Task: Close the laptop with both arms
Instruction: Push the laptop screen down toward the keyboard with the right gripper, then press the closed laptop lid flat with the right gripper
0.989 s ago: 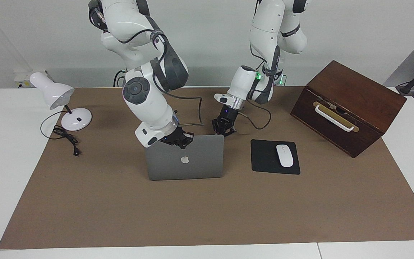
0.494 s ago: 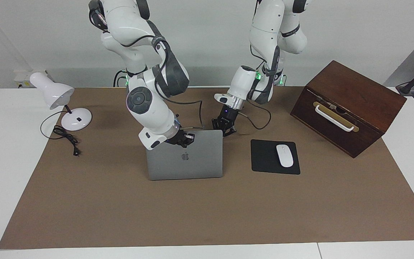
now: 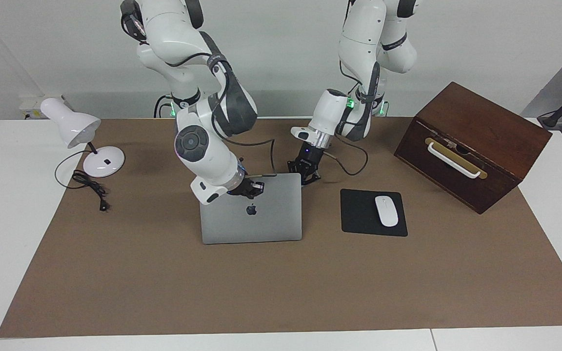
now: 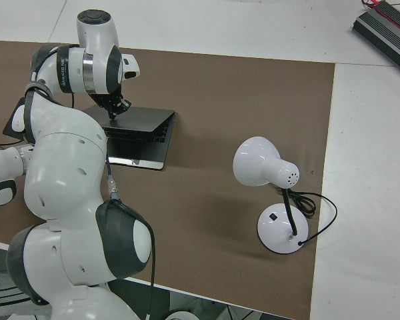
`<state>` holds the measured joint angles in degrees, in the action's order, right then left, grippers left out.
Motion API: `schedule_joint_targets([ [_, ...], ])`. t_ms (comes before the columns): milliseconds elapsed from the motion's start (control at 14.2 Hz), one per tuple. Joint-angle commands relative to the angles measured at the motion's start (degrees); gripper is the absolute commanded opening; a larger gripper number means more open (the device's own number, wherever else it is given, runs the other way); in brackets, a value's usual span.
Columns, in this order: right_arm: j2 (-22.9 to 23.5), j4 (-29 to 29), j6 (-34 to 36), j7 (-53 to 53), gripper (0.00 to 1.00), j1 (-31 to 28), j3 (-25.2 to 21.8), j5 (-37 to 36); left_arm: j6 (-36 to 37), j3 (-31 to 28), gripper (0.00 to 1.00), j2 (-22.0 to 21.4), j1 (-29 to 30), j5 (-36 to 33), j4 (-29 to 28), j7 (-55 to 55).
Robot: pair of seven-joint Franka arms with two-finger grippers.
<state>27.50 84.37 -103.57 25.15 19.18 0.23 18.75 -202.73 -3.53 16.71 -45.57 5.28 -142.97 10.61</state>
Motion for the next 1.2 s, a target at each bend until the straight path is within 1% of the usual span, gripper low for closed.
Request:
schedule_joint_targets([
  [0,-1.13,3.69,-2.15,-1.42,0.0,-0.28,0.29,1.38,1.99,-0.95,0.0,3.59,-1.72,0.52,-4.16,0.55],
  [212,-1.13,5.71,-4.52,-1.6,0.0,-0.19,0.29,1.38,1.99,-0.95,0.0,3.59,-1.72,0.52,-4.16,0.55],
  [636,-0.52,7.74,-7.34,-2.3,0.0,-0.11,0.38,1.38,1.99,-0.95,0.0,3.59,-1.72,0.52,-4.16,0.55],
  [1130,-0.43,8.71,-8.49,-2.48,0.0,-0.11,0.38,1.38,1.99,-0.95,0.0,3.59,-1.72,0.52,-4.25,0.55],
])
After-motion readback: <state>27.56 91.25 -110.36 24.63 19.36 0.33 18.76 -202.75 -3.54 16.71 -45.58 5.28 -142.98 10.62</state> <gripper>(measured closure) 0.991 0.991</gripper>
